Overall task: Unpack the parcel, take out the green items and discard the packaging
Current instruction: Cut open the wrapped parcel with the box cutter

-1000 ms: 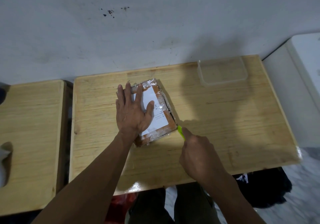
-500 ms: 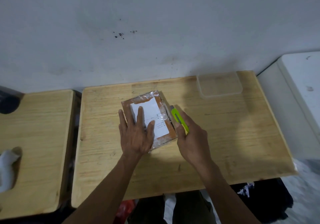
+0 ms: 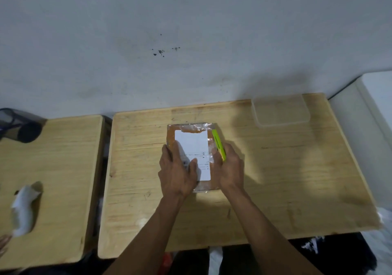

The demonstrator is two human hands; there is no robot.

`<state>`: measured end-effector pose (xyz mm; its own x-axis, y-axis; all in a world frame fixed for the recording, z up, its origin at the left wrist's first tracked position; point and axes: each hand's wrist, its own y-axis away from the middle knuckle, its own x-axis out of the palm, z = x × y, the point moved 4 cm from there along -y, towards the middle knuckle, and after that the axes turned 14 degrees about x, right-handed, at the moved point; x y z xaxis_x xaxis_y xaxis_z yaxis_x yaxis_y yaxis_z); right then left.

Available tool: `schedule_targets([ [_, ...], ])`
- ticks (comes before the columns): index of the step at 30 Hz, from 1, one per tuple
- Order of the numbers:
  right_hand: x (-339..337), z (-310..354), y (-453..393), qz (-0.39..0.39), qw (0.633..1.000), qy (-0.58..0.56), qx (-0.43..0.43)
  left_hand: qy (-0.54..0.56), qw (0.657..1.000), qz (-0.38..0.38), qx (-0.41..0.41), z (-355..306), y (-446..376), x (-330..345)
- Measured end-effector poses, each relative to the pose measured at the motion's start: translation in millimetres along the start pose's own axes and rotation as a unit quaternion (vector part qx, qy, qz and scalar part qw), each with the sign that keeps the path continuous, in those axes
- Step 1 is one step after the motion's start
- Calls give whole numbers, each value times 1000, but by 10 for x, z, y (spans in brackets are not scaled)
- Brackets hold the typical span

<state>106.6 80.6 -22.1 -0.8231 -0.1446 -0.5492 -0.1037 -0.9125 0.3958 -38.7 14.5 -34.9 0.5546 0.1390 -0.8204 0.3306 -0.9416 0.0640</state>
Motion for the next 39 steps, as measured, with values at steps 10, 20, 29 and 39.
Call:
schedule_targets([
  [10,81,-306,817,-22,995,-85,54,-134,974,160,91,-13,-301,-76],
  [20,-135,-2,195,-45,998,-51,-15,-139,978,153,10,-160,-96,-13],
  [29,-201,-69,282,11,1000,-1,-4,-170,966,177,76,-33,-190,-55],
  [39,-274,65,251,19,992,128,-16,-201,956,173,123,43,-168,-34],
])
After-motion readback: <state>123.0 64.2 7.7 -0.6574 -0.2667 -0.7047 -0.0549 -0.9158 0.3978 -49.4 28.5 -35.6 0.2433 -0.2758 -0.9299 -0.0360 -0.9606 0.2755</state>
